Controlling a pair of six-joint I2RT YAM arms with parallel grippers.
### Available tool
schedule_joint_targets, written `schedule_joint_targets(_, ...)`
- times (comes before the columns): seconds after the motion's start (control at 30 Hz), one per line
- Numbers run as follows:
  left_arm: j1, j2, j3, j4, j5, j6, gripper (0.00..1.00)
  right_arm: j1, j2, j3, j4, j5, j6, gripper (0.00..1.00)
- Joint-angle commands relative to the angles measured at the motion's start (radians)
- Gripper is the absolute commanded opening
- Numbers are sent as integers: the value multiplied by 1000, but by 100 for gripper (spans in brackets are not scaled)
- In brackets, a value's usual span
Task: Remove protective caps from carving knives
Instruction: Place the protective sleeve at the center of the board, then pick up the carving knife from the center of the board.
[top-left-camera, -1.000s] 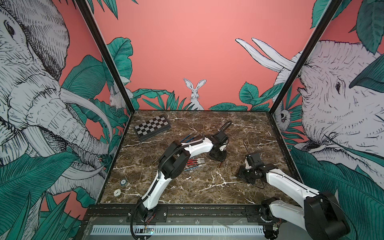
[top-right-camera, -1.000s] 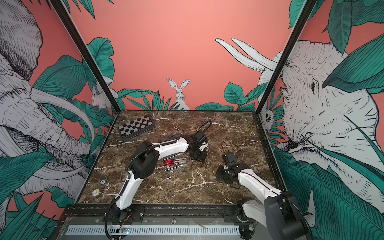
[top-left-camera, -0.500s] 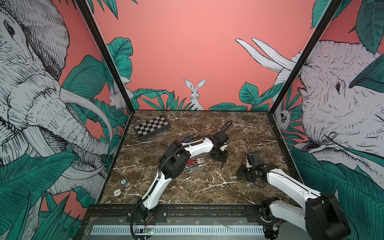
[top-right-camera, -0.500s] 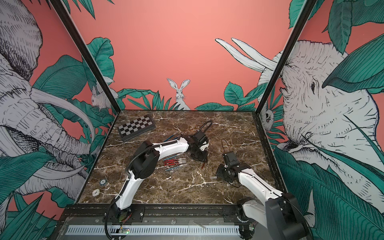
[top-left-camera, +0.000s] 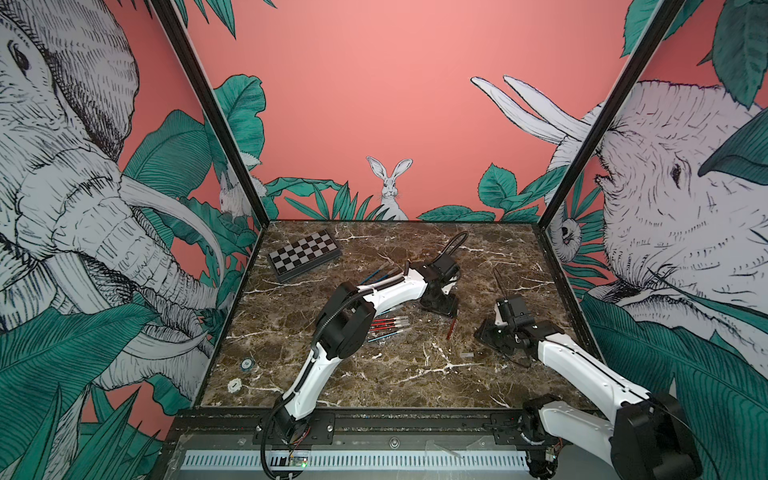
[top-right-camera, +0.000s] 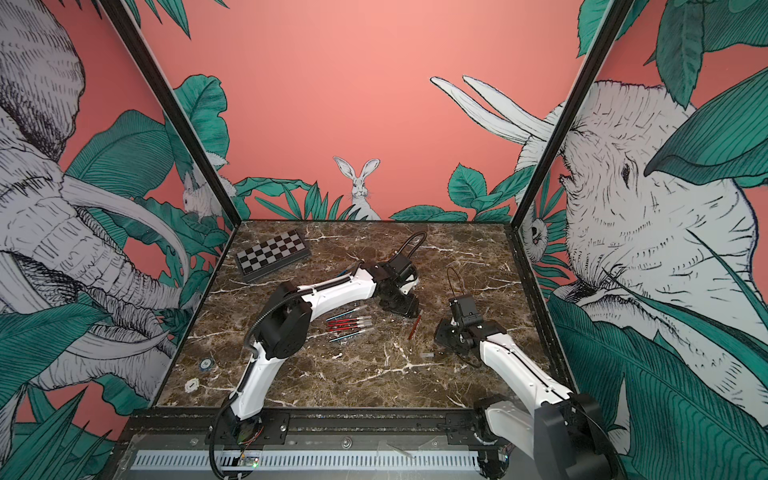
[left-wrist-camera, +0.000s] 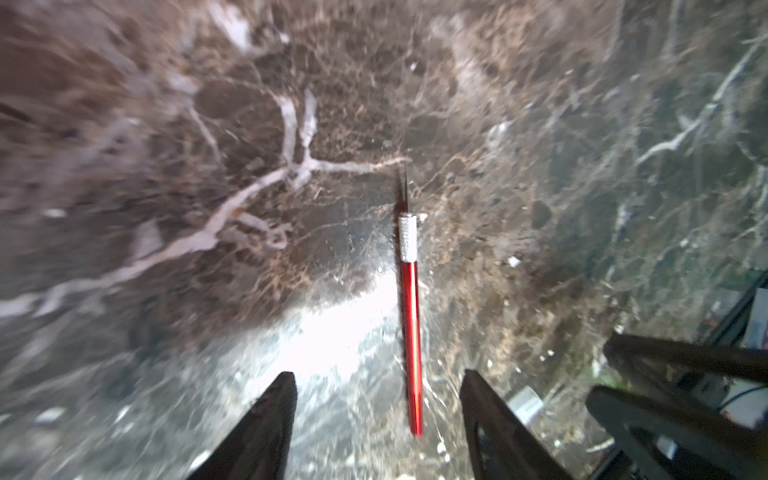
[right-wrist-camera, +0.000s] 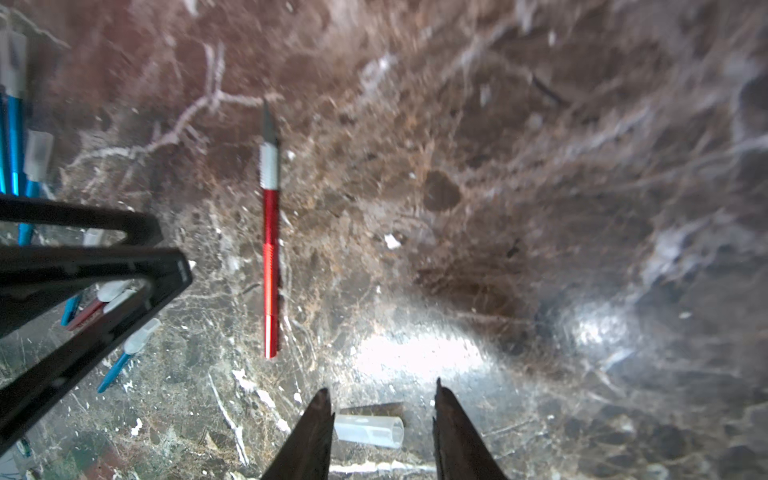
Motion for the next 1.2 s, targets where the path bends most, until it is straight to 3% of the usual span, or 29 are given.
schedule_joint_targets(0.0, 15, -148, 24, -74, -54, 81, 74, -7, -18, 63, -21, 10, -84, 48)
schedule_joint_targets(0.13, 39, -244, -24, -127, -104, 193, 82, -7, -1, 122, 0, -12, -153, 69)
schedule_joint_targets(0.2, 53, -295, -74, -155, -114, 261, 99, -5, 22, 153, -3, -21, -178, 79)
schedule_joint_targets(0.27, 70, -350, -142, -184, -125, 323, 99, 4, 46, 188, 1, -29, -210, 92)
schedule_joint_targets(0.33, 87, -402, -216, -199, -138, 366, 99, 22, 68, 220, 3, -23, -229, 98)
schedule_joint_targets(0.6, 128, -602, -459, -266, -226, 482, 99, 87, 161, 317, 45, -51, -263, 98)
schedule_joint_targets(0.77, 134, -630, -541, -352, -312, 522, 99, 120, 221, 342, 69, -60, -256, 94)
schedule_joint_targets(1.17, 132, -598, -675, -184, -297, 532, 91, 162, 257, 315, 154, -63, -222, 80)
